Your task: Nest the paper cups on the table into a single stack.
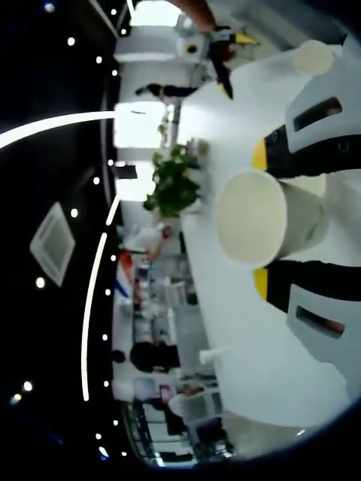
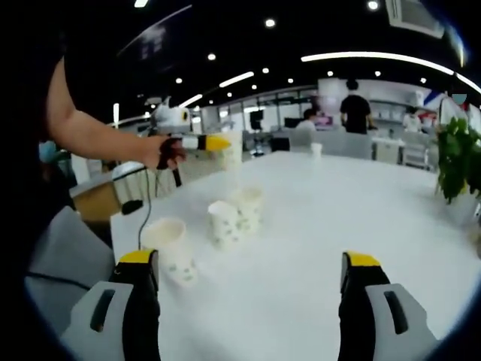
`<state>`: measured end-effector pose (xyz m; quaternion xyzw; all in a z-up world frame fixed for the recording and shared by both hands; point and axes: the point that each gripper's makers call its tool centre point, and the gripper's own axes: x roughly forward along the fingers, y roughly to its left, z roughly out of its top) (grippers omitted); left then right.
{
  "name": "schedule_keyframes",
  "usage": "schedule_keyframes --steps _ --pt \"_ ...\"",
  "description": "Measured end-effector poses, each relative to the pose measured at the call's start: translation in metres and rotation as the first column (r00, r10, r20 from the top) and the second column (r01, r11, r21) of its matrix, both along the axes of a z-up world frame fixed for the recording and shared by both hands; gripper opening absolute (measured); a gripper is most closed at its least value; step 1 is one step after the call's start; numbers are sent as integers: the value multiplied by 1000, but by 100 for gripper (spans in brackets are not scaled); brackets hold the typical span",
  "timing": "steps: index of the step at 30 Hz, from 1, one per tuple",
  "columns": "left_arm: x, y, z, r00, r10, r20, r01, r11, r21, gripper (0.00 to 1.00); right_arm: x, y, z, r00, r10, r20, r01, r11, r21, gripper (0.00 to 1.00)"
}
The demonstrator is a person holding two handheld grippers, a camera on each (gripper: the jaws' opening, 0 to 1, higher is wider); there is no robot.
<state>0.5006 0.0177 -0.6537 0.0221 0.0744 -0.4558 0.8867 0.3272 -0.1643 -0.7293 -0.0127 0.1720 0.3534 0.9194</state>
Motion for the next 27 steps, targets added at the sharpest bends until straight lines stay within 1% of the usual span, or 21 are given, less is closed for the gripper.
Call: schedule_keyframes --steps 4,7,10,19,21,25,27 --pt "-4 -4 10 1000 -13 12 13 1000 -14 40 -1 0 2 1000 0 5 0 1000 -1 100" --pt "-10 -8 14 1000 -21 12 21 999 -24 40 0 -2 1 1000 0 5 0 1000 -4 100" --pt "-15 -11 14 999 -36 13 36 999 -23 40 -1 -2 1 1000 0 5 0 1000 -9 100" --pt "-36 -21 14 997 -72 6 72 997 -27 40 -1 -8 -10 1000 -1 -2 1 999 -35 100" --pt "-37 -21 13 997 -78 6 78 997 -27 40 -1 -10 -11 1000 -2 -3 1 999 -39 100" --pt "-49 -23 15 996 -89 5 89 996 -32 40 -3 -11 -13 1000 4 -1 -4 998 -58 100" --pt "-51 -24 16 995 -95 6 95 995 -37 40 -3 -13 -14 1000 3 -2 -3 998 -55 100"
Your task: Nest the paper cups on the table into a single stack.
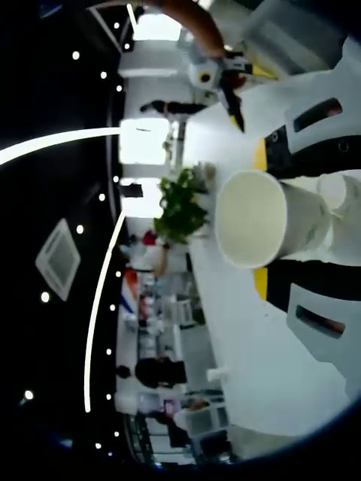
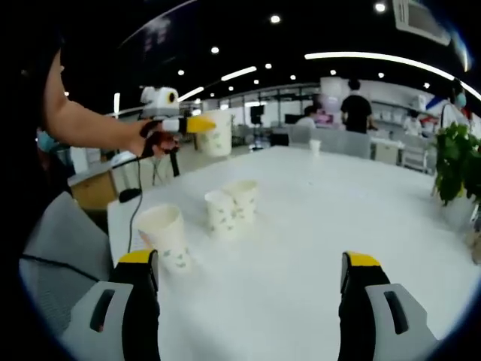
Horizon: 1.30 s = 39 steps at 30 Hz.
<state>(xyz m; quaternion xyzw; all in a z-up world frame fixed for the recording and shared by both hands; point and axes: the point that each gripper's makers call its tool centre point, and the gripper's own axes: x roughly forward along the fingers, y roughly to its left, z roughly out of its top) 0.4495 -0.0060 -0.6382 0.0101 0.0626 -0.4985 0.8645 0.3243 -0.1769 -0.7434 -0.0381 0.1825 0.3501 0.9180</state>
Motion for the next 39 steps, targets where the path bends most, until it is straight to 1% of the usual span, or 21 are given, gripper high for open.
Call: schedule_keyframes --steps 2,7,21,27,29,30,32,37,39 --pt "-6 -2 0 1000 -9 8 9 1000 9 39 0 -1 0 1000 -4 1 4 1000 2 100" --pt "-13 -3 0 1000 -23 15 23 1000 17 39 0 -2 -1 1000 -10 -1 10 1000 8 100" --pt "-41 -12 9 998 -49 28 49 999 -3 39 0 -5 3 1000 -14 5 14 1000 13 100" --pt "-52 -15 7 998 -59 28 59 998 -1 39 -2 -6 2 1000 -15 5 15 1000 13 100" --pt "-54 -14 6 997 -53 47 53 999 7 39 -2 -7 3 1000 -18 6 18 1000 16 100" --pt "-56 -14 6 997 -55 51 55 998 5 39 -2 -7 3 1000 -21 8 20 1000 18 100" --pt "-59 -14 6 998 -54 34 54 998 -13 39 -2 -7 5 1000 -22 9 22 1000 19 100" --pt "-66 -15 8 998 -57 34 58 998 -26 39 -2 -6 5 1000 -20 9 20 1000 20 100" --pt "-70 -17 8 997 -64 42 65 998 -23 39 -3 -6 5 1000 -19 9 18 1000 17 100"
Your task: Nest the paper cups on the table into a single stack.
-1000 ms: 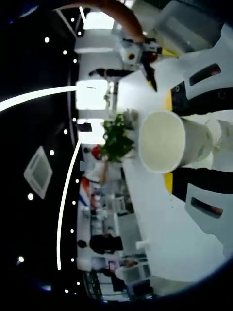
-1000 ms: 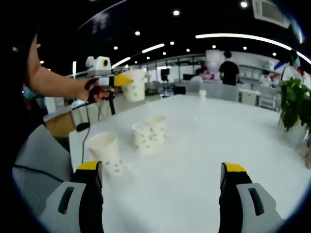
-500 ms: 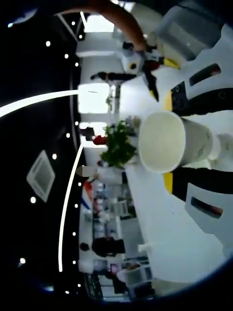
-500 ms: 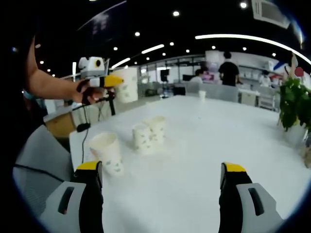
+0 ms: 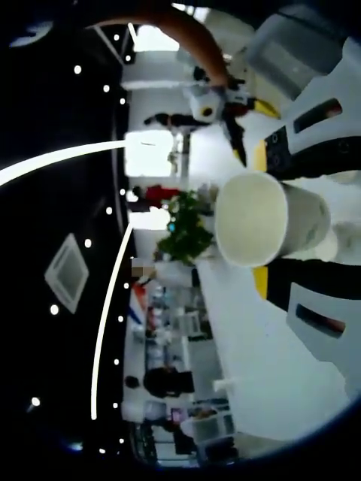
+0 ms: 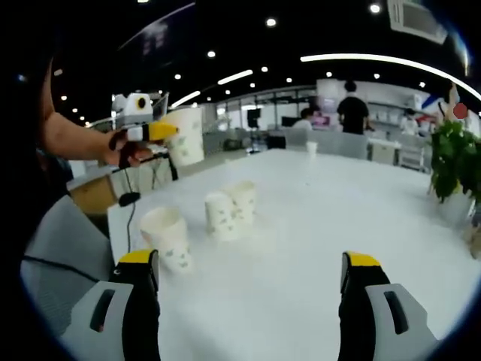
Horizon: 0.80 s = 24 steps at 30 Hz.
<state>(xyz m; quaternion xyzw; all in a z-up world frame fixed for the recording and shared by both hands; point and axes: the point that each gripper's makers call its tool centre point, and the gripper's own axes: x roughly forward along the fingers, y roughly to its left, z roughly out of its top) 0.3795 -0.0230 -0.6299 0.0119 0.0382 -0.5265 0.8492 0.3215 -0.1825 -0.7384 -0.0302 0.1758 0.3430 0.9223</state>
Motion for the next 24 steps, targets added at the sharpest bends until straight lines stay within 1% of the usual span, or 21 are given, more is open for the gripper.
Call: schedule_keyframes --steps 2,5,12,15,24 --pt "-3 -2 0 1000 -5 1 5 1000 -7 38 0 1 0 1000 2 -1 -2 1000 -1 100" --pt "-10 -5 -3 1000 -23 16 23 1000 3 38 1 2 2 1000 2 4 -2 1000 4 100" --pt "-21 -10 -7 999 -42 4 42 999 3 39 0 5 2 1000 6 4 -6 1000 4 100" --pt "-29 -13 -6 998 -56 12 55 998 14 39 -1 4 1 1000 5 1 -5 1000 4 100" --pt "-41 -19 -9 997 -81 12 80 997 22 39 -3 3 -1 1000 2 -4 -2 1000 3 100"
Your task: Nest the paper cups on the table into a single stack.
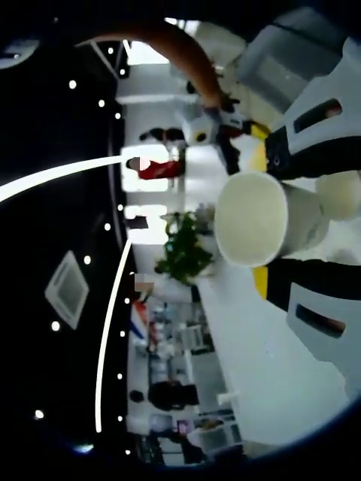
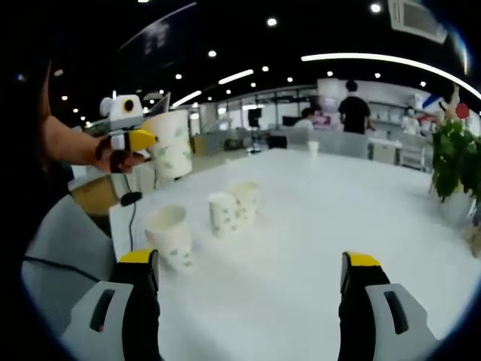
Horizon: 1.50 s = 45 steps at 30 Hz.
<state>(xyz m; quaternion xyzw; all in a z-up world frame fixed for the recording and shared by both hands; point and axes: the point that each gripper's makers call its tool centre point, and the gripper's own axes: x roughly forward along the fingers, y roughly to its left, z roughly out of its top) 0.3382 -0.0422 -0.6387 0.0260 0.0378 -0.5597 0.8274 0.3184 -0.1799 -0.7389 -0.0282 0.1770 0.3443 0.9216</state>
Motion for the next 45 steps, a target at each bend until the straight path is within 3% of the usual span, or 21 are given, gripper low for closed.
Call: schedule_keyframes --steps 12,15,21,45 --pt "-12 -7 1 1000 -15 -8 15 1000 -1 40 -2 0 -2 1000 0 2 0 1000 -1 100" --pt "-14 -8 1 1000 -21 -5 21 1000 0 39 -3 -2 -5 1000 14 16 -13 999 -40 100" --pt "-15 -9 0 1000 -26 -4 26 1000 5 39 -6 -2 -7 1000 20 16 -20 999 -48 100" --pt "-22 -8 -24 1000 -16 -23 16 1000 14 40 -5 -1 -7 1000 10 8 -10 1000 -24 100"
